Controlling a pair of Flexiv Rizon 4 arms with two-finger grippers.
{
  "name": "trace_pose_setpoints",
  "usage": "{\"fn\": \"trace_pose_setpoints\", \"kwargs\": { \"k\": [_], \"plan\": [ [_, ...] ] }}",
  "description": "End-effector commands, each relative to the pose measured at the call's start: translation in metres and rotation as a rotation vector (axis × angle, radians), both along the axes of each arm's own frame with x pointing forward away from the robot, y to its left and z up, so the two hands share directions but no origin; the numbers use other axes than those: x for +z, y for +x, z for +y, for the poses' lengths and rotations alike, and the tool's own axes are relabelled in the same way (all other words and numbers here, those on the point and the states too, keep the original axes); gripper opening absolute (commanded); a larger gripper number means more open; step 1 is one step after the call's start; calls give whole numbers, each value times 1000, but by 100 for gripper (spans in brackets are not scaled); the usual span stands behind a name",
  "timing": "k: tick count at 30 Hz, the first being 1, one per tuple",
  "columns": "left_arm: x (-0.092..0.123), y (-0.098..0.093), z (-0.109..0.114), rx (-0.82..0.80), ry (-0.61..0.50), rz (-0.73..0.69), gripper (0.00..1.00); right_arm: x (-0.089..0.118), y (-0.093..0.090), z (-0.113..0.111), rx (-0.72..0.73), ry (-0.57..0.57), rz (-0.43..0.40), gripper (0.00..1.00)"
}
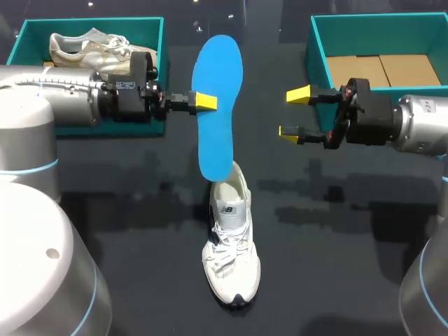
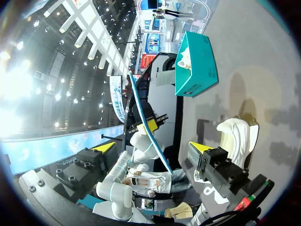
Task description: Take the shoe out of the shoebox, open the shoe tongue, remove and reinsert the insole, then place the shoe into the shoebox
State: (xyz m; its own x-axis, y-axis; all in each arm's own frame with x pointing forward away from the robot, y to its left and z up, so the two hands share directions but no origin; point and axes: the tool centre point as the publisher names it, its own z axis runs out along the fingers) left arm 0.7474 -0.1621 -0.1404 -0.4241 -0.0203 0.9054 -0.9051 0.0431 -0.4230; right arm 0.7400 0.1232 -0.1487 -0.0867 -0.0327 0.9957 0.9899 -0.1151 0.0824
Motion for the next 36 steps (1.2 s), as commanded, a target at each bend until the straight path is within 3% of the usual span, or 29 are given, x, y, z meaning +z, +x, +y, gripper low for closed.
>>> {"fn": "trace_pose_setpoints", "kwargs": {
  "k": [1, 7, 15, 18, 26, 36],
  "plan": [
    [-9, -4, -7, 59, 5, 209, 0, 0, -1, 0, 1, -3, 2, 100],
    [-24, -3, -13, 68, 23, 371, 0, 0, -1, 0, 1, -3, 2, 100],
    [-32, -3, -20, 68, 15, 435, 0, 0, -1, 0, 1, -3, 2, 100],
    [-35, -4, -24, 69, 13, 439, 0, 6, -3, -5, 2, -56, -22, 100],
    [-41, -3, -31, 85, 18, 448, 0, 32, -10, -11, -14, -278, -23, 100],
    [-41, -3, -31, 85, 18, 448, 0, 78, -11, -1, -43, -716, 46, 100]
  ]
}}
